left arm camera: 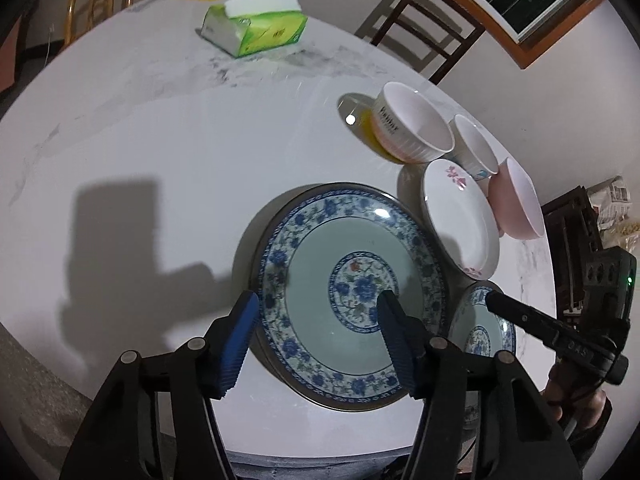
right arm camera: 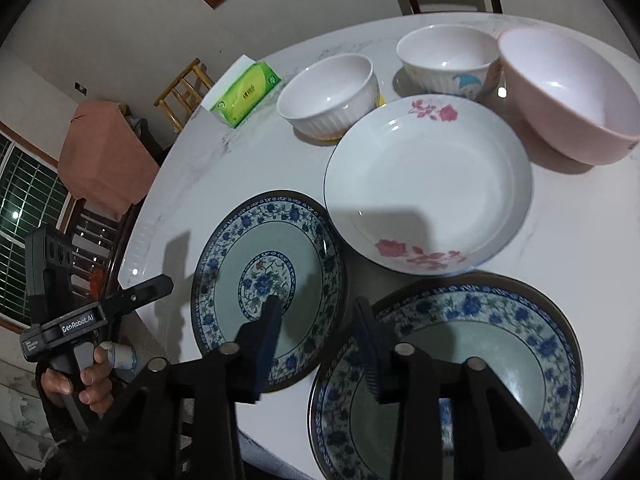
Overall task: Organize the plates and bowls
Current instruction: 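Grasp one blue-and-white plate rim with left tool while right tool grasps the other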
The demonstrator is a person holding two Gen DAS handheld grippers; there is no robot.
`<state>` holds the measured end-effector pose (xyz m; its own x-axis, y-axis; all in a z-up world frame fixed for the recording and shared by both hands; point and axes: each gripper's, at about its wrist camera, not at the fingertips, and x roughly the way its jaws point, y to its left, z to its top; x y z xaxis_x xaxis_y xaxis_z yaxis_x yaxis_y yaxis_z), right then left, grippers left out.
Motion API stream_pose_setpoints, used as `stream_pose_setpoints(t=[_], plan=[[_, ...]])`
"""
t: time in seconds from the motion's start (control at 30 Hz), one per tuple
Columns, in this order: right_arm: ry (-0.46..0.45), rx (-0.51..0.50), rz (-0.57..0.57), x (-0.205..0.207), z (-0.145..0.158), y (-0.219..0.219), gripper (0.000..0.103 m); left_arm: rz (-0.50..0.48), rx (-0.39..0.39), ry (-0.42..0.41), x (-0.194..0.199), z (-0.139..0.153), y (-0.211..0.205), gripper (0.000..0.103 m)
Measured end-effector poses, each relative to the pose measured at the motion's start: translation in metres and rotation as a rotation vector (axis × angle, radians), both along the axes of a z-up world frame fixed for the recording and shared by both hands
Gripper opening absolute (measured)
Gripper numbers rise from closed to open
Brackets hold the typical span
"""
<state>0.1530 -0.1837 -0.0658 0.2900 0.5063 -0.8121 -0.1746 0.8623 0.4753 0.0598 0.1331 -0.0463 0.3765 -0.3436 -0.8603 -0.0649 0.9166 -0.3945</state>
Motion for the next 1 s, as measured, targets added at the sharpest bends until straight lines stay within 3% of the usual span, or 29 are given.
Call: stream_pose_setpoints(t=[0.4, 0.9, 1.0], plan=[[0.054, -0.061, 0.030, 0.027, -0.025, 0.012, 0.034, 0.014, -0.028, 0.068, 0.009, -0.025, 0.015, 0.046], [0.077, -0.074, 0.063, 0.038, -0.041, 0.025, 0.021, -0.004, -0.019, 0.106, 0.015, -0.044, 0.020, 0.036], [0.076, -0.081, 0.065, 0.037, -0.043, 0.027, 0.020, -0.012, -0.015, 0.113, 0.016, -0.049, 0.019, 0.024]])
